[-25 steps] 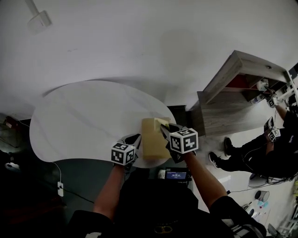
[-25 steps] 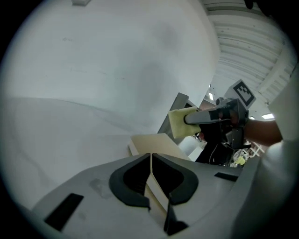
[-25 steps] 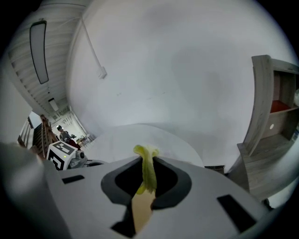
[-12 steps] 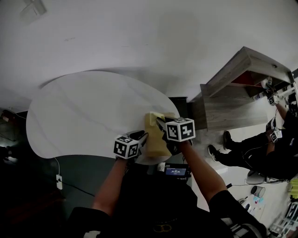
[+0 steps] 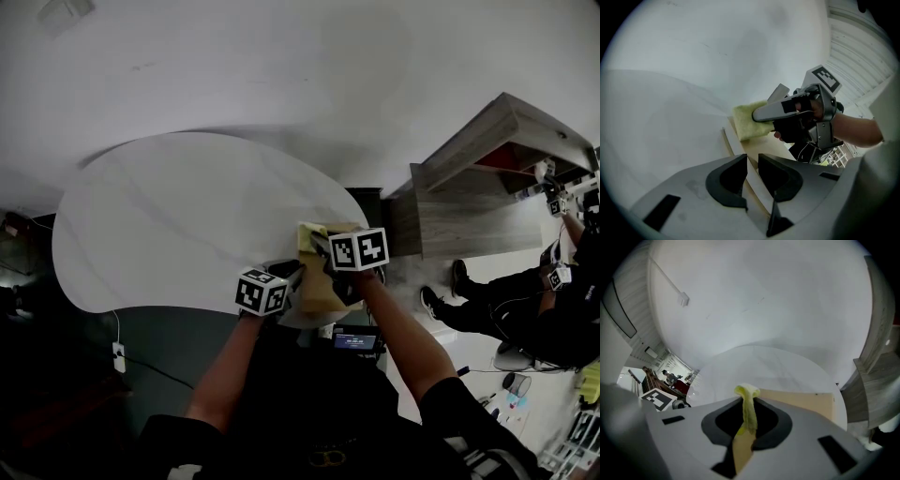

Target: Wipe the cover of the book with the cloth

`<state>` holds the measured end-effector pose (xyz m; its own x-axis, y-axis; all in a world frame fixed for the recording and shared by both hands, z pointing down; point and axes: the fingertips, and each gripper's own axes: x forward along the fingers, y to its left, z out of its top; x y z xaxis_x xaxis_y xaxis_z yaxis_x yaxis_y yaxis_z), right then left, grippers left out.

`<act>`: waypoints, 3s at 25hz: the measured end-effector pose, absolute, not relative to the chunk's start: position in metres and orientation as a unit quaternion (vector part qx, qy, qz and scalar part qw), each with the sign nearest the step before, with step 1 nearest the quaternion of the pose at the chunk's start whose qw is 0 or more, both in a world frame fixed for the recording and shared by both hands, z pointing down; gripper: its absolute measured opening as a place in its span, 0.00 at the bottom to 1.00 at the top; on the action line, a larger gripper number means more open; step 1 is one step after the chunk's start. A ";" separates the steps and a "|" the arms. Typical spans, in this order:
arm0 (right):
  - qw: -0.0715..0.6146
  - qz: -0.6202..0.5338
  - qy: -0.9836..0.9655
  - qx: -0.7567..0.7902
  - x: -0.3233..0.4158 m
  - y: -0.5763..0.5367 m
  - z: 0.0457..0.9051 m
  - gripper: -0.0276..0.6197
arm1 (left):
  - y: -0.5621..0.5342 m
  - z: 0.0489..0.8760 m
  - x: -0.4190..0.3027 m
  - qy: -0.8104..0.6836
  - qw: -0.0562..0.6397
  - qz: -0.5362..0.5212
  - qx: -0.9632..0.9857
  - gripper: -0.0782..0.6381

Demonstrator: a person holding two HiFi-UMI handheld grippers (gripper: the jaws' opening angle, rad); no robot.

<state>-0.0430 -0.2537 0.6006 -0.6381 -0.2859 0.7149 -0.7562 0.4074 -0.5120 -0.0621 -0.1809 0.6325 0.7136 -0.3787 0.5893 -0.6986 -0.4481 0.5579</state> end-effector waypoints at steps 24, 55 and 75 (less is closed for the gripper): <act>0.295 0.411 -0.773 0.383 -0.041 -0.268 0.623 0.18 | -0.179 0.635 -0.061 -0.336 0.412 0.204 0.822 0.21; 0.281 0.412 -0.740 0.452 0.056 -0.271 0.623 0.18 | -0.180 0.635 -0.061 -0.346 0.400 0.215 0.821 0.21; 0.280 0.416 -0.716 0.485 0.097 -0.265 0.624 0.18 | -0.180 0.635 -0.060 -0.349 0.398 0.216 0.820 0.21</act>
